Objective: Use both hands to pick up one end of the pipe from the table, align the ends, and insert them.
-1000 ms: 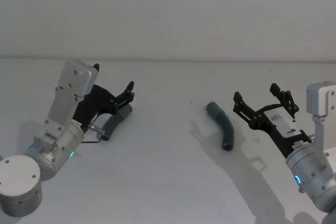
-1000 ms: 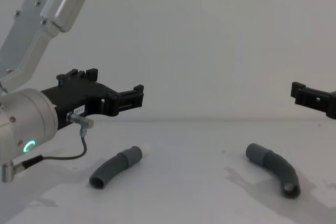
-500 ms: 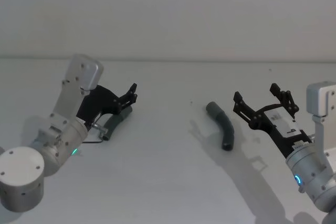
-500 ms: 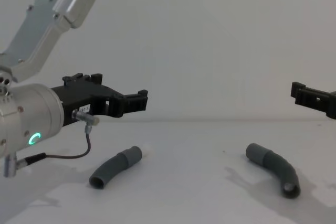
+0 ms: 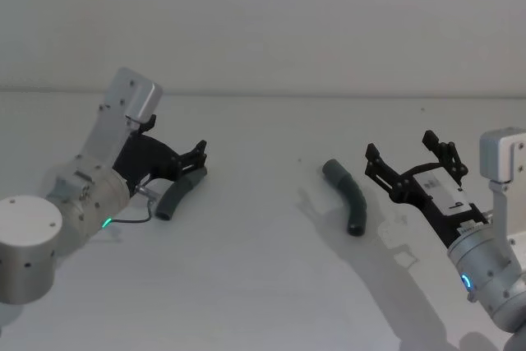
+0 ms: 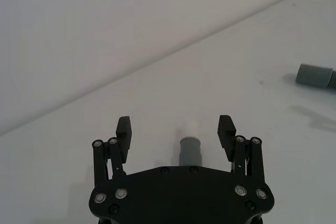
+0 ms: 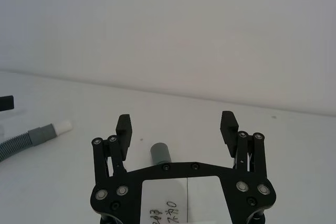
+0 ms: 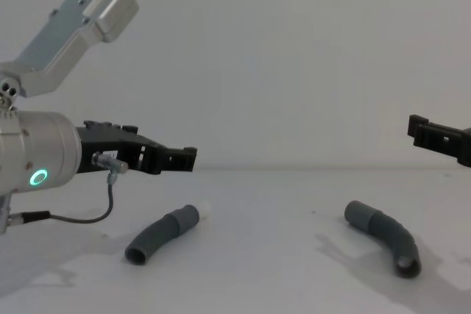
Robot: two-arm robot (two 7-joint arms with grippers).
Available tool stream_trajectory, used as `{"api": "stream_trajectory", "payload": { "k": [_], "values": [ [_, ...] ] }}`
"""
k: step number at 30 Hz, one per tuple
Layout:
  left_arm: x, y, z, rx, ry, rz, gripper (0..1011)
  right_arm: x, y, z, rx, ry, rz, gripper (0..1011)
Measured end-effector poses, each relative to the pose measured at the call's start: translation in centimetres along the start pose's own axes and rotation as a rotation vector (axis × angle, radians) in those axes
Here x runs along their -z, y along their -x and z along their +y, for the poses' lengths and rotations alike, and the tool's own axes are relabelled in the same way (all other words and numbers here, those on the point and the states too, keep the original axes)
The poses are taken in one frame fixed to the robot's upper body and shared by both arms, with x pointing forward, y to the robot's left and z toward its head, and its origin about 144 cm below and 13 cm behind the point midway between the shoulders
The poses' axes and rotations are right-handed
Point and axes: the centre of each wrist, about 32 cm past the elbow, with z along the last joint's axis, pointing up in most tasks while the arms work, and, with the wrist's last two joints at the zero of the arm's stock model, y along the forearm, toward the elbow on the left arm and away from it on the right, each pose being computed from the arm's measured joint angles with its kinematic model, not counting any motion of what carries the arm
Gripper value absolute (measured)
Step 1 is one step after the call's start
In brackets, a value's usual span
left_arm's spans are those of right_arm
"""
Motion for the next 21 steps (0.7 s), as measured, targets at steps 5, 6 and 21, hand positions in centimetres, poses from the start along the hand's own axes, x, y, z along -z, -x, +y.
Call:
{"api": "stream_trajectory", "payload": {
  "k": [5, 6, 21],
  "values": [
    [0.0, -0.8, -0.5, 0.012, -0.039, 0.008, 1001, 0.0, 0.0, 0.0, 0.0, 0.0, 0.0, 1001],
    [0.0, -1.0, -0.7, 0.018, -0.051, 0.01, 1001, 0.0, 0.0, 0.0, 0.0, 0.0, 0.0, 1001],
    [1.1, -3.0, -1.8, 0.088, -0.158, 0.02, 1001, 0.0, 0.0, 0.0, 0.0, 0.0, 0.0, 1002]
  ]
}}
